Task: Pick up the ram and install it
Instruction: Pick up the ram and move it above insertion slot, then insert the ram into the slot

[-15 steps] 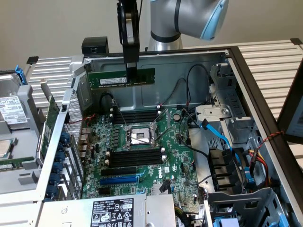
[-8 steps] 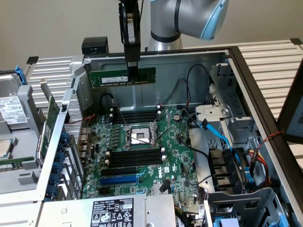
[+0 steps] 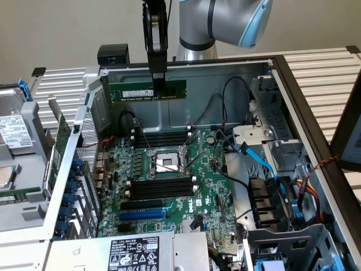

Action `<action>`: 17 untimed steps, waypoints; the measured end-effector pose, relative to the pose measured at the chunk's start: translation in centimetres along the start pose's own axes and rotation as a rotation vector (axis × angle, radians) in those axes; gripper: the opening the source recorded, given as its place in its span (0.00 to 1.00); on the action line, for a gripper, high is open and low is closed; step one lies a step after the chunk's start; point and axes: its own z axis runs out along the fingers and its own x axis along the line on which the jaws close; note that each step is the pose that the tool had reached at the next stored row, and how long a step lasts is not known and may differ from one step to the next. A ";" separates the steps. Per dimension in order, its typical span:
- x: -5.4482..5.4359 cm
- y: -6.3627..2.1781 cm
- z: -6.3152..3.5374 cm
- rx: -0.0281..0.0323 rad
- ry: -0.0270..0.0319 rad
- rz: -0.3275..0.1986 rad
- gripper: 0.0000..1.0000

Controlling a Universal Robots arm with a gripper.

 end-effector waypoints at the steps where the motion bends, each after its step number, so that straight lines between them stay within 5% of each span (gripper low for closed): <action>1: 0.0 -0.01 0.00 -0.0001 0.0000 0.000 0.14; 7: -0.2 -0.20 0.32 0.0000 -0.0018 0.000 0.14; 14: -0.2 -0.57 1.19 0.0001 -0.0216 0.000 0.14; 17: -0.2 -0.61 1.75 0.0001 -0.0222 0.001 0.14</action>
